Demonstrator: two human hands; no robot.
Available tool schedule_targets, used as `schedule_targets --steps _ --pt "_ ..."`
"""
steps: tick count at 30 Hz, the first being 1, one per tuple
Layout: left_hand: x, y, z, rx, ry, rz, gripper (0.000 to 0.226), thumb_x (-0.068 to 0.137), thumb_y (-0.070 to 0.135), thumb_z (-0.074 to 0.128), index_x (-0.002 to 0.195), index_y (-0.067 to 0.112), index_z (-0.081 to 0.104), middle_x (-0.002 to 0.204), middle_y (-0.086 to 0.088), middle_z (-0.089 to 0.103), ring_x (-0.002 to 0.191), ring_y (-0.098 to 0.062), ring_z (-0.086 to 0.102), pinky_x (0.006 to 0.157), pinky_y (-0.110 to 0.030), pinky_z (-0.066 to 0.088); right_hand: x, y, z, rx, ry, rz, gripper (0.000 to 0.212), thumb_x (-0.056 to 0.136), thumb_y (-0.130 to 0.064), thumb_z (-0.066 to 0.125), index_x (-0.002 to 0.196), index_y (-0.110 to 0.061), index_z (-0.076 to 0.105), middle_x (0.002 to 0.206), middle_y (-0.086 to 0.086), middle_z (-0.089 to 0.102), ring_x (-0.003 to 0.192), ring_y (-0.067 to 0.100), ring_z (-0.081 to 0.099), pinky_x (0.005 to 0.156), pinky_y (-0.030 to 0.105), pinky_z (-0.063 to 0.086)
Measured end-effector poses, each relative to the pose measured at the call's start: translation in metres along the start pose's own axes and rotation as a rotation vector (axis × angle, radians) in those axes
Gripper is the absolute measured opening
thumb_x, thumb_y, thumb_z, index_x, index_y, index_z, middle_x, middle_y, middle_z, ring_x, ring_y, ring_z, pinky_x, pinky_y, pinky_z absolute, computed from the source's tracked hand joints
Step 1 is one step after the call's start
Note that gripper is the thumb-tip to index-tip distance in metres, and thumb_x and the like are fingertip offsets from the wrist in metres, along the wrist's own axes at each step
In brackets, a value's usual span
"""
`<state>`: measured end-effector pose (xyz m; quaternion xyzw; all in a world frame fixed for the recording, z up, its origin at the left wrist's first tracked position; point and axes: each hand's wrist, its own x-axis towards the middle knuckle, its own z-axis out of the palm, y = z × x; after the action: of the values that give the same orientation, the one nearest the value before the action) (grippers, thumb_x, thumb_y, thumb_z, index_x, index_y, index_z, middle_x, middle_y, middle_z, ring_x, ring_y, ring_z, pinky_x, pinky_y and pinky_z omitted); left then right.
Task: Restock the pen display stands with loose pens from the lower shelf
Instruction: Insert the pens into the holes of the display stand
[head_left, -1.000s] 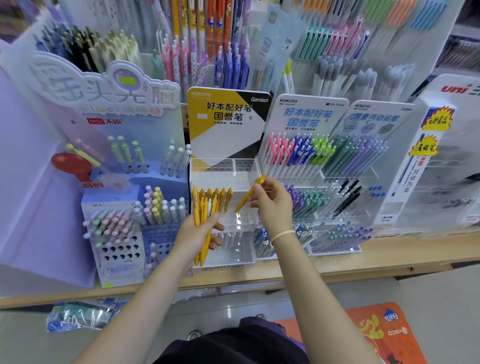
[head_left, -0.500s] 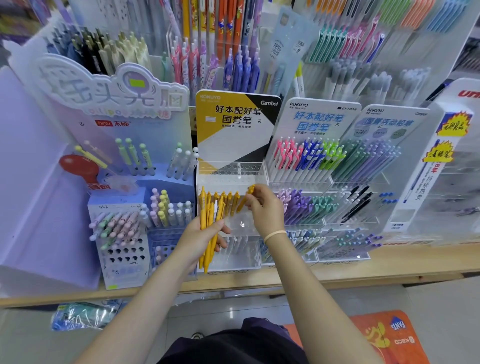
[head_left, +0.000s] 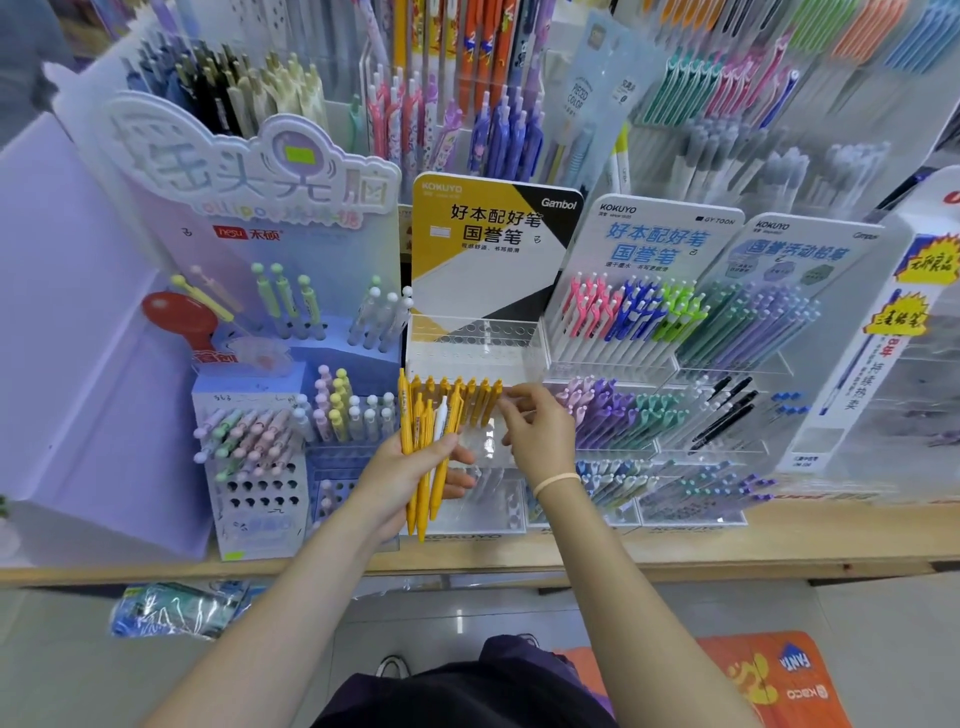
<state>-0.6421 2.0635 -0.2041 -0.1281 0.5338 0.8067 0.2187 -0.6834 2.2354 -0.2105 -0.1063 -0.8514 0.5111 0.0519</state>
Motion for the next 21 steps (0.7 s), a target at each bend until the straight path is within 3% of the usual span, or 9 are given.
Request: schedule_targets --steps 3,6,13,21 --pt "-0.001 -0.002 0.0 0.032 -0.019 -0.02 0.025 0.099 0.018 0.059 0.122 0.008 0.063 0.094 -0.014 0.075 0.07 -0.026 0.072 0.064 -0.033 0.061 -0.014 -0.017 -0.006 0.152 -0.135 0.021 0.016 0.098 -0.022 0.06 0.094 -0.012 0.071 0.08 0.014 0.068 0.052 0.01 0.057 0.052 0.024 0.046" --pt "-0.002 -0.006 0.003 0.071 -0.029 -0.037 0.025 0.099 0.017 0.06 0.122 0.008 0.063 0.095 -0.014 0.076 0.07 -0.026 0.072 0.06 -0.03 0.059 -0.023 -0.027 -0.008 0.259 -0.298 0.074 0.009 0.095 -0.021 0.065 0.098 -0.015 0.071 0.078 0.005 0.066 0.059 0.009 0.057 0.053 0.022 0.045" --pt "0.001 -0.01 0.009 0.143 -0.013 -0.025 0.02 0.098 0.014 0.062 0.116 0.006 0.062 0.093 -0.016 0.075 0.069 -0.025 0.073 0.057 -0.03 0.058 -0.025 -0.018 -0.023 0.39 -0.128 0.155 0.015 0.096 -0.009 0.062 0.105 0.003 0.064 0.075 0.009 0.063 0.058 0.01 0.061 0.056 0.028 0.051" --pt "0.008 -0.017 0.01 0.217 0.084 -0.03 0.028 0.1 0.031 0.061 0.122 0.016 0.056 0.089 -0.013 0.074 0.063 -0.029 0.071 0.056 -0.033 0.056 -0.022 -0.024 -0.039 0.445 0.157 0.013 0.005 0.095 -0.007 0.063 0.1 -0.007 0.061 0.082 0.017 0.068 0.065 0.019 0.066 0.063 0.031 0.059"
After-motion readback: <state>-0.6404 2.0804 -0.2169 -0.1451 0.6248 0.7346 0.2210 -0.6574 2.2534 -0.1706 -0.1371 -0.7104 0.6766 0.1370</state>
